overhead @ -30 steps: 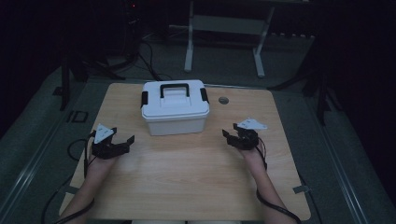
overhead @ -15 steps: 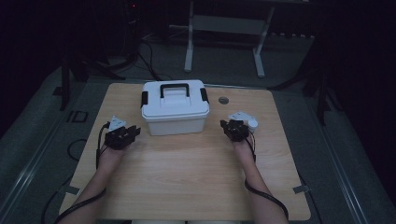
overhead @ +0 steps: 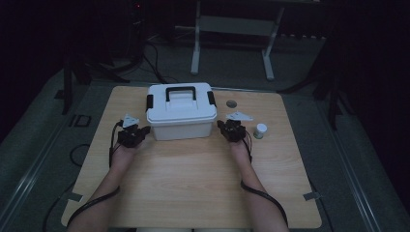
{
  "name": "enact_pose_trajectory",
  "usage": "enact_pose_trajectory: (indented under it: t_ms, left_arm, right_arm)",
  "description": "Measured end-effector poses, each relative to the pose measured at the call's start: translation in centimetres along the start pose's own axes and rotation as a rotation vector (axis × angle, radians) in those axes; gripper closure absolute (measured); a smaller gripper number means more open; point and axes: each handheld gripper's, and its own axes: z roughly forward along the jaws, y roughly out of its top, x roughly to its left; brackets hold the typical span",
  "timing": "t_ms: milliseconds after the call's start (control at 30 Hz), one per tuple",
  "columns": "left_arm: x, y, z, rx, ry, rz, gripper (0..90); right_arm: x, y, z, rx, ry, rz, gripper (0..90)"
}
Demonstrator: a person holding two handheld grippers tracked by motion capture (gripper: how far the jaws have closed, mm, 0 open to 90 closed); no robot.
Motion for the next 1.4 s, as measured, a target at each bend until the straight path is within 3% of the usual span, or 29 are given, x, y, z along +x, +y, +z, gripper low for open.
enact_pose_trajectory:
  t_ms: [267, 367, 633, 1167, 1333, 1400]
  left_arm:
    - [0.2, 0.3, 0.5, -0.016, -0.018, -0.009, 88.9]
    - [0.1, 0.3, 0.5, -0.017, -0.016, 0.005, 89.0]
    - [0.1, 0.3, 0.2, 0.000, -0.033, 0.007, 89.5]
    - [-1.6, -0.4, -1.1, 0.028, -0.069, 0.039, 89.5]
    - [-2.2, -0.7, -1.5, 0.035, -0.079, 0.040, 89.5]
    - [-2.7, -0.9, -1.8, 0.038, -0.076, 0.060, 89.5]
  right_arm:
    - [0.5, 0.7, 1.3, -0.010, 0.005, 0.027, 89.8]
    - [0.5, 0.8, 1.6, -0.004, -0.002, -0.001, 89.8]
    - [0.7, 0.7, 1.5, -0.006, 0.009, 0.005, 90.0]
    - [0.9, -0.8, -1.0, -0.007, 0.044, 0.011, 90.0]
    - [1.1, -1.5, -2.2, -0.007, 0.034, 0.003, 90.0]
    - [1.2, -1.7, -2.6, -0.005, 0.034, -0.002, 90.0]
